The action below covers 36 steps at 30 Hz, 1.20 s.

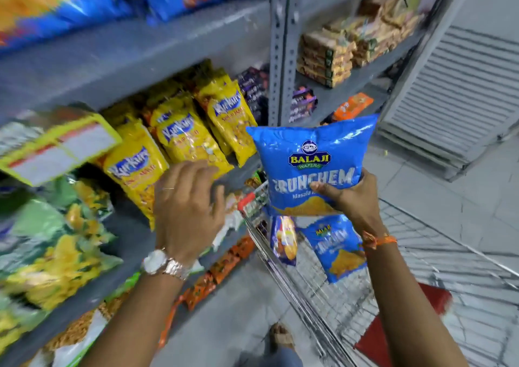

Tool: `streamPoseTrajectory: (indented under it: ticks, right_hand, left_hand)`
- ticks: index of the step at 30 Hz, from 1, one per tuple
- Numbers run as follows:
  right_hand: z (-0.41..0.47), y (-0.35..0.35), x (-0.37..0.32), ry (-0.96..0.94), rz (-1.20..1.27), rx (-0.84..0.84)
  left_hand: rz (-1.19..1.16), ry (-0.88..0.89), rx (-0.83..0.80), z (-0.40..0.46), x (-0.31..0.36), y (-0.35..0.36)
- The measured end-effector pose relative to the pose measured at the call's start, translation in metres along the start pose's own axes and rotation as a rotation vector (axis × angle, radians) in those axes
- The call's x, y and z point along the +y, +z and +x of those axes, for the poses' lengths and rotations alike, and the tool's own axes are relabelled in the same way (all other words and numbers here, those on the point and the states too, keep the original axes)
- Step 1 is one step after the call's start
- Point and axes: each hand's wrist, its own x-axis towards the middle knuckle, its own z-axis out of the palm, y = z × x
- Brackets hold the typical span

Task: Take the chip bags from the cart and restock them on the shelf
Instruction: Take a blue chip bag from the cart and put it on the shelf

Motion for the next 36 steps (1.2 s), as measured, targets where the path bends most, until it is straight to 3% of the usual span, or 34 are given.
streamPoseTrajectory:
  ticks: [3, 6, 11, 16, 26, 36]
  right_hand:
    - [0.007, 0.028, -0.067, -0.140, 0.057, -0.068]
    - [0.013, 0.057, -0.131, -0.270, 0.124, -0.152]
    - [0.023, 0.108, -0.220, -0.351, 0.272, -0.333]
    - [0.035, 0.176, -0.282, -0.383, 0.328, -0.457]
    - [0.081, 0.286, -0.303, -0.278, 0.297, -0.643]
    - [0.090, 0.293, -0.298, -0.272, 0.228, -0.693]
  left_hand:
    - [0.174, -0.111, 0.182, 0.028, -0.029, -0.074]
    - [0.341, -0.250, 0.257, 0.039, -0.056, -0.120]
    - [0.462, -0.357, 0.190, 0.034, -0.096, -0.162]
    - [0.545, -0.335, 0.099, 0.028, -0.111, -0.171]
    - [0.572, -0.279, 0.121, 0.025, -0.117, -0.168]
    - [0.578, -0.261, 0.141, 0.024, -0.117, -0.167]
